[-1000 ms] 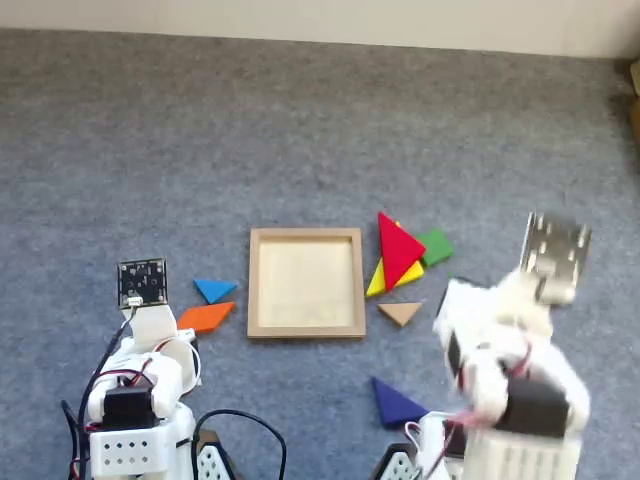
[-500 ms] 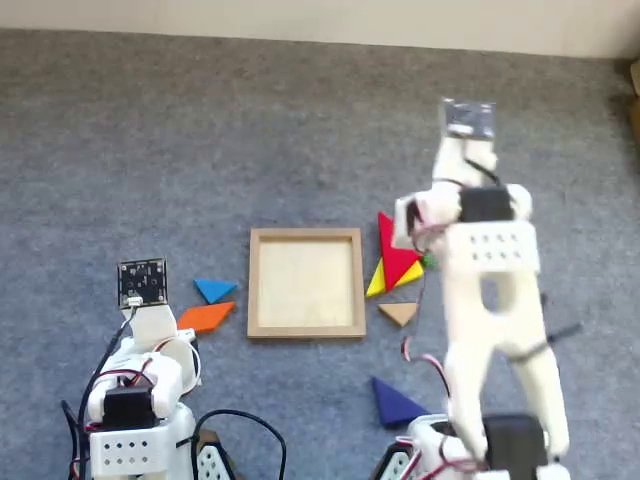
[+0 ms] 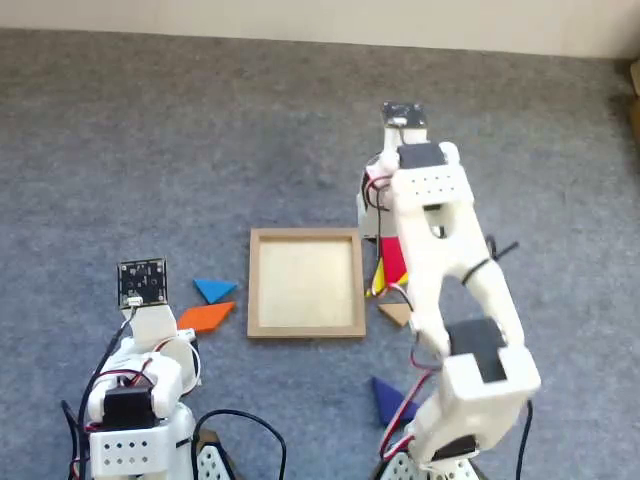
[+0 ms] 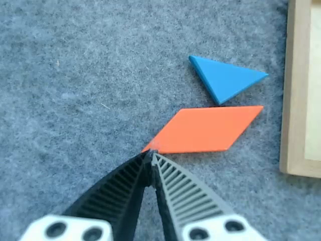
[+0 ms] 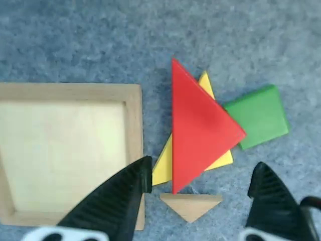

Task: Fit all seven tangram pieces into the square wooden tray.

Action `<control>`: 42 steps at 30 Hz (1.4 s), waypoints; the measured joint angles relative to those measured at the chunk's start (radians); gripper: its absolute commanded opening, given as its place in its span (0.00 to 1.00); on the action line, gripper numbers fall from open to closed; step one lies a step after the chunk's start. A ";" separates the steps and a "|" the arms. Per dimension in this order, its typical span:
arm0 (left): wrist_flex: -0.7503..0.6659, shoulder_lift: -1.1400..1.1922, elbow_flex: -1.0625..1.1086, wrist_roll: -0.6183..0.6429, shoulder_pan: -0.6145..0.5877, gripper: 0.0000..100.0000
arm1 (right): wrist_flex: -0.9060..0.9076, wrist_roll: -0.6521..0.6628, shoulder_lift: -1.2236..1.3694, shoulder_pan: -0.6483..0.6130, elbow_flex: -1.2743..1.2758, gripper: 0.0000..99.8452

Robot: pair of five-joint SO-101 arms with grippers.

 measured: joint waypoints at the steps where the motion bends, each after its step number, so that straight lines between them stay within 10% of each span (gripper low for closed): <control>1: 0.000 0.000 0.000 0.000 0.000 0.01 | 0.000 0.018 0.028 -0.005 -0.018 0.30; 42: 0.000 0.000 0.000 0.000 0.000 0.01 | -0.057 0.066 0.296 0.074 -0.121 0.23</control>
